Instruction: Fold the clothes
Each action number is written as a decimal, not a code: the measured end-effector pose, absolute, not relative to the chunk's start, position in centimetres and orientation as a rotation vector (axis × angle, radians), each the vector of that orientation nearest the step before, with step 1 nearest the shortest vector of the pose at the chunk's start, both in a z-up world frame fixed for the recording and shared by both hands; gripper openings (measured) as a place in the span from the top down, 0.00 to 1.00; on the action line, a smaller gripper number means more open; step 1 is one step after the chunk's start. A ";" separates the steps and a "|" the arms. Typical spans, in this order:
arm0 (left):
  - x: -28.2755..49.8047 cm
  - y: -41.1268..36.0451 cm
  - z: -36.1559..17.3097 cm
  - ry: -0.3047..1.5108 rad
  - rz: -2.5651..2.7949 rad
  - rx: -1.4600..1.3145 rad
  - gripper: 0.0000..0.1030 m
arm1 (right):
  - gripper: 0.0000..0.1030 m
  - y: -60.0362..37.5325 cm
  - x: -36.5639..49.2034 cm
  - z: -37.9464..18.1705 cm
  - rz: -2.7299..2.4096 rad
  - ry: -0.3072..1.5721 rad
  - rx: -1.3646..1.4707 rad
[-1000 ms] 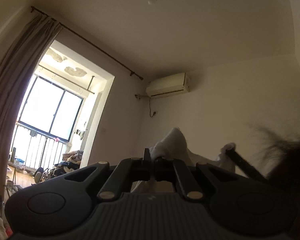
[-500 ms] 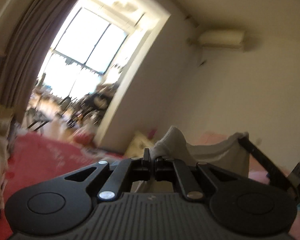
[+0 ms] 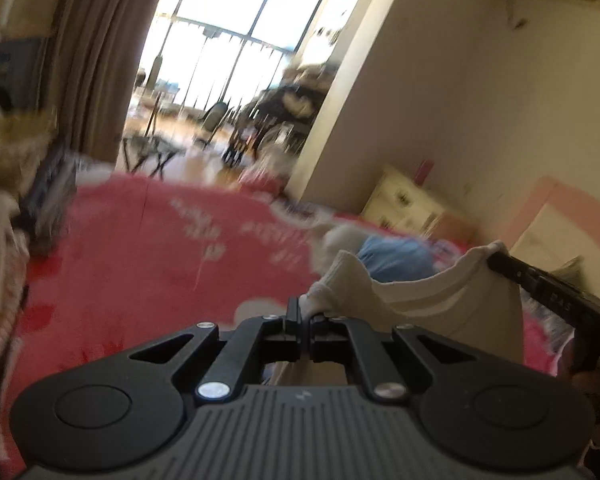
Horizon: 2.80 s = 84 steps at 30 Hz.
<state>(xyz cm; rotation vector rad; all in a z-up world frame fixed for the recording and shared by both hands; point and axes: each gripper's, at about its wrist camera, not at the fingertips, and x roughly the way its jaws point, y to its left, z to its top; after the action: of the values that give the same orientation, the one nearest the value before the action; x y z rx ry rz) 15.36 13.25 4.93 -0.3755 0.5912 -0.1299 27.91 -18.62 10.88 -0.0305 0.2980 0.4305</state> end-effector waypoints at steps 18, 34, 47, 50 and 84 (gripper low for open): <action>23.2 15.3 -9.5 0.923 -0.015 -0.416 0.84 | 0.80 -15.9 31.0 -9.1 0.463 0.779 -0.107; 12.7 18.3 1.8 0.804 -0.131 -0.562 0.46 | 0.32 -24.6 22.5 0.7 0.516 0.841 0.569; -9.3 20.6 14.1 0.699 -0.149 -0.418 0.45 | 0.33 -15.4 8.3 6.5 0.806 0.955 0.444; -13.6 21.8 17.0 0.642 -0.093 -0.374 0.44 | 0.33 -13.4 5.9 6.4 0.845 0.978 0.407; -21.0 9.2 -3.4 1.058 -0.235 -0.336 0.96 | 0.93 -7.0 -2.9 -2.0 0.901 1.218 0.244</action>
<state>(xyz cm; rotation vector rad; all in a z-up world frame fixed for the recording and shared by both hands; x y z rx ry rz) -21.02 9.17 -3.40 -0.3356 1.0577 -0.2352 -2.91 -6.97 -2.00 0.2444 1.2179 0.9013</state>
